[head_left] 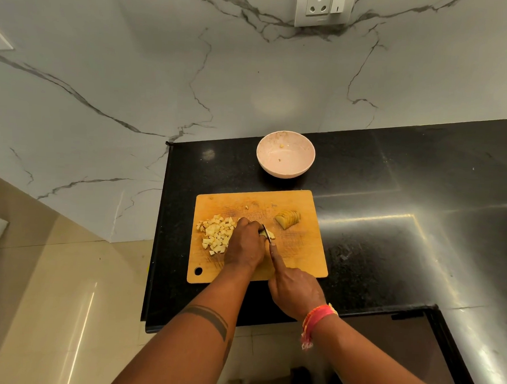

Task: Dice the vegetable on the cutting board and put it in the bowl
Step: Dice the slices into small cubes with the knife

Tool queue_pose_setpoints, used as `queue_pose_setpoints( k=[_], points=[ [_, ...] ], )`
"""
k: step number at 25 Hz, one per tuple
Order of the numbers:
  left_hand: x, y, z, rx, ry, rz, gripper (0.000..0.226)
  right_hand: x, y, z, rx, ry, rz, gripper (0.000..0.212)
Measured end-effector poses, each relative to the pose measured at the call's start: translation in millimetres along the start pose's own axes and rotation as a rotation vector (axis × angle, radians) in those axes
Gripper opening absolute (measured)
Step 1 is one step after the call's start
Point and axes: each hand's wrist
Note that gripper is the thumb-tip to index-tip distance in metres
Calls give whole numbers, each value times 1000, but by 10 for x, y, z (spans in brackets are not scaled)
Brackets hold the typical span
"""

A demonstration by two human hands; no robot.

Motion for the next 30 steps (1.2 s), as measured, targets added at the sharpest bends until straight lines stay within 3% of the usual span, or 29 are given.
queue_pose_setpoints(
  k=[5,11,17,24,30],
  points=[
    [9,13,-14,-4,-10,-16,29,-85,-100,-352,11,-15,3,76],
    [36,70,-76,-38,4,18,28,-21,-17,-132,-50,7,30,75],
    [-37,66,-67,-49,46,35,25,38,37,54,-11,33,1,73],
    [-37,30,-54,-80,88,2,22,-129,-67,-306,32,14,32,76],
    [-11,56,-165,-109,-54,-6,24,-126,-29,-293,-45,-116,111,76]
  ],
)
Point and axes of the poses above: each hand's wrist, its own z-axis towards the middle knuckle, its own y-axis out of the back of the hand, x = y × z, and after that the axes turned 2 degrees about -z, right-handed
